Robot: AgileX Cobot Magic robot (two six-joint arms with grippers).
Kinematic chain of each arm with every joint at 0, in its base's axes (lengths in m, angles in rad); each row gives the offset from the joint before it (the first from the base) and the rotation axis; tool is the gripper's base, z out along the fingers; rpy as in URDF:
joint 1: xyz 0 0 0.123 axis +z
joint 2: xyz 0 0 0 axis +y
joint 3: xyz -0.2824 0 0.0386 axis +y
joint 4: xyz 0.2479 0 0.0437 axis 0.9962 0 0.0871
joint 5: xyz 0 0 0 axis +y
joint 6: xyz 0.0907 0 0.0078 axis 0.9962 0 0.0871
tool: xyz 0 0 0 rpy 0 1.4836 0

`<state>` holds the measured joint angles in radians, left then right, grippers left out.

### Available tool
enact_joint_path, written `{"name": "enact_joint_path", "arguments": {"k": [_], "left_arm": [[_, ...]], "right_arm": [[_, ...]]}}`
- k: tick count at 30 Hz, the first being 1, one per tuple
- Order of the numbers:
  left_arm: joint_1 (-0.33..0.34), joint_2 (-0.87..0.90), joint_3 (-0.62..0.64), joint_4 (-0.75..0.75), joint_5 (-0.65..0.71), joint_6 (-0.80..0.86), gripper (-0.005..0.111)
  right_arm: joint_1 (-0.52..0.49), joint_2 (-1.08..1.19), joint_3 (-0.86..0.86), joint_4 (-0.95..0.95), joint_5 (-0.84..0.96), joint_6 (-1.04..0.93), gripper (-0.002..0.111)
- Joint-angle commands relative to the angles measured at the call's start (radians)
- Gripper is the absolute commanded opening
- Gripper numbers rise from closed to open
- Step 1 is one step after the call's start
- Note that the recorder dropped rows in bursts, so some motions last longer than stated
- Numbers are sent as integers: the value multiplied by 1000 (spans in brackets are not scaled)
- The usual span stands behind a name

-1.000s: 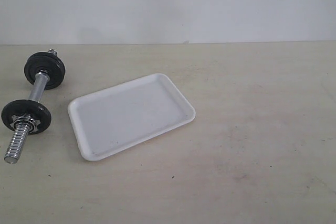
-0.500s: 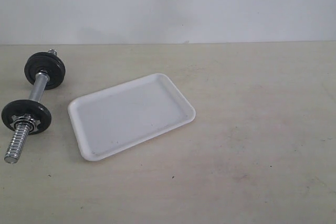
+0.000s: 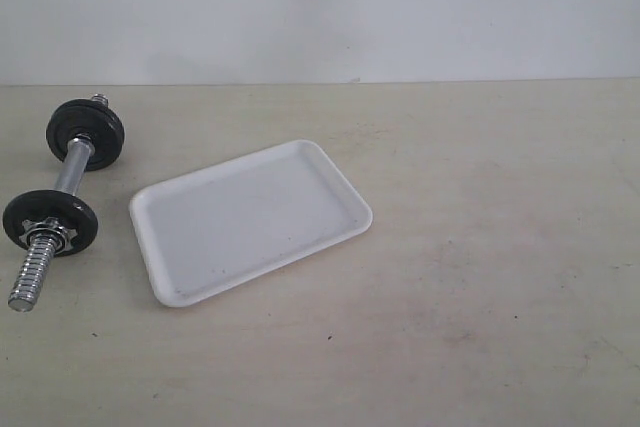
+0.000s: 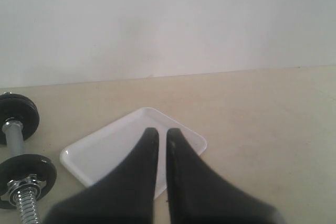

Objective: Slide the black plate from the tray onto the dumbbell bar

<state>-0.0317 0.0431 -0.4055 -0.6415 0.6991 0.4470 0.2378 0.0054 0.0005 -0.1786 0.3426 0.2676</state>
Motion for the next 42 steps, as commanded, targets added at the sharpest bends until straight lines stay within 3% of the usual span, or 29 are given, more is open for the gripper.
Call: {"name": "enact_joint_path", "arguments": {"k": [1,5,24,28,34,42], "left_arm": [[1,-6,4,-3,-2,-6,5],[1,-6,4,-3,-2,-6,5],[1,-6,4,-4,-2,-4,5],[1,-6,4,-4,-2,-4,5],[1,-6,4,-4,-2,-1,5],[1,-6,4,-4,-2,-1,5]], "right_arm": [[-55,-5,-1,327,-29,-408,0],[-104,-5,-1,536,28,-701,0],[-113,-5,-1,527,22,-610,0],[-113,-5,-1,406,20,-563,0],[-113,-5,-1,117,-2,-131,0],[-113,-5,-1,82,6,-179,0]]}}
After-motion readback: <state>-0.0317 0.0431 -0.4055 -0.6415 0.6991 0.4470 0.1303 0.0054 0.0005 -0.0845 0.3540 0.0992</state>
